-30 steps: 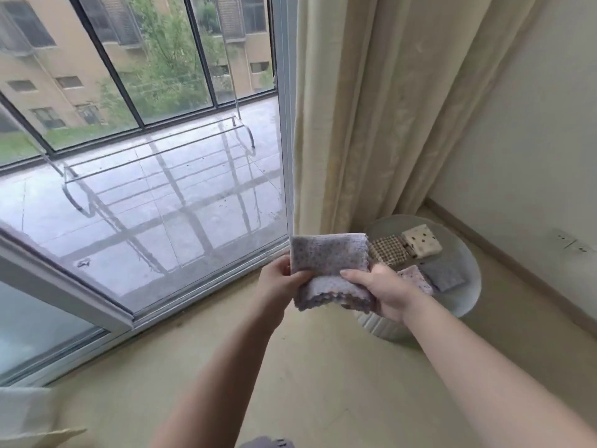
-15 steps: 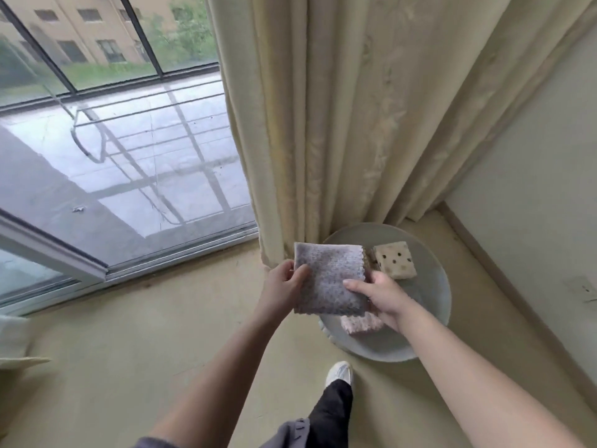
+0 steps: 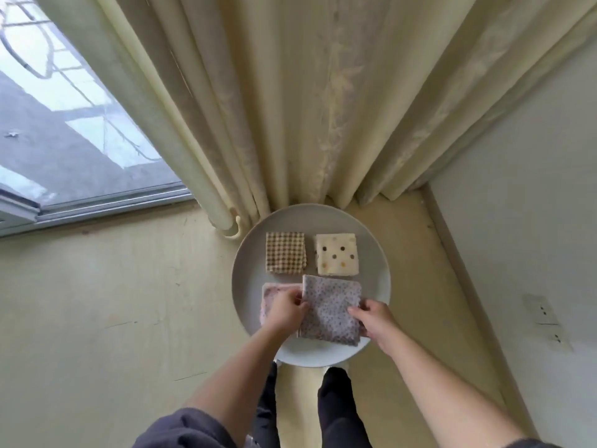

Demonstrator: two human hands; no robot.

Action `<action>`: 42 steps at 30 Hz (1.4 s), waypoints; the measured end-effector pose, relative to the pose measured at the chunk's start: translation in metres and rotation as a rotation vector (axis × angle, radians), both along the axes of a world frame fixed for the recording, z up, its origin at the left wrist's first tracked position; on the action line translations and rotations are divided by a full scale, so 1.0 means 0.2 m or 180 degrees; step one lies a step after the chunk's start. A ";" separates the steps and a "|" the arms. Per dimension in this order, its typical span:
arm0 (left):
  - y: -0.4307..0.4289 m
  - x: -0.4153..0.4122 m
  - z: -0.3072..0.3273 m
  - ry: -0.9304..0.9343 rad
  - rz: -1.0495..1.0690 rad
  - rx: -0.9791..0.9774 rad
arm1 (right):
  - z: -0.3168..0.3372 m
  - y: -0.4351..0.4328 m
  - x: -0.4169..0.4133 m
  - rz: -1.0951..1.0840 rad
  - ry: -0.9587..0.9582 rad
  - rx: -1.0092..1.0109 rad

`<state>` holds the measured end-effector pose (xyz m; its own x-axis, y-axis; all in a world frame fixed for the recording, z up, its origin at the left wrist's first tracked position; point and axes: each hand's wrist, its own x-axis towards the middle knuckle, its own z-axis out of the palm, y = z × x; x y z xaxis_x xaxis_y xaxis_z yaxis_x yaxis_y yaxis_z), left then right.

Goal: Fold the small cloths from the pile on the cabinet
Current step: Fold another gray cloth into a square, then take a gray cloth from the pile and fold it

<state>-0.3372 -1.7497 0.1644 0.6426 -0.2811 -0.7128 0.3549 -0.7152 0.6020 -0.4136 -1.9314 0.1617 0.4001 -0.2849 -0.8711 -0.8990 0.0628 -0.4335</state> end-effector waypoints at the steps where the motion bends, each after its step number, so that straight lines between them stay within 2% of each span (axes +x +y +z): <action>1: -0.05 -0.04 -0.07 0.0038 -0.0018 0.0153 | -0.08 -0.05 -0.02 0.0126 0.0066 -0.0043; 7: -0.27 -0.22 -0.58 0.0300 0.0311 0.0572 | -0.57 -0.21 -0.08 0.0713 0.0381 -0.0309; 16: -0.45 -0.15 -1.02 0.0323 0.0499 0.0781 | -1.02 -0.31 -0.03 0.0619 0.0408 -0.0502; 22: -0.51 -0.10 -1.15 0.0405 0.0614 0.1015 | -1.17 -0.33 0.03 0.0831 0.0440 -0.0733; 27: -0.53 -0.10 -1.10 0.0458 0.0835 0.1170 | -1.13 -0.34 0.02 0.0875 0.0400 -0.0774; 31: -0.55 -0.15 -0.98 -0.0219 0.0735 0.1204 | -1.00 -0.35 0.00 0.0786 -0.0140 -0.1264; 33: -0.54 -0.16 -0.98 -0.0360 0.0817 0.0874 | -0.97 -0.34 0.02 0.0495 -0.0342 -0.0953; 36: -0.55 -0.12 -0.99 0.0661 0.1620 -0.0106 | -1.00 -0.32 0.09 -0.0368 -0.0136 0.0007; 37: -0.55 -0.10 -1.01 0.0918 0.1777 -0.0247 | -1.03 -0.31 0.11 -0.0552 -0.0030 0.0200; 42: -0.54 -0.07 -1.11 0.1273 0.1961 -0.0287 | -1.15 -0.29 0.18 -0.0958 0.0265 0.0516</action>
<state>-0.3507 -1.8586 -0.0580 0.3987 -0.0219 -0.9168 0.8808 -0.2692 0.3895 -0.3781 -1.9899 -0.0678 0.2448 -0.2347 -0.9408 -0.8616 0.3924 -0.3221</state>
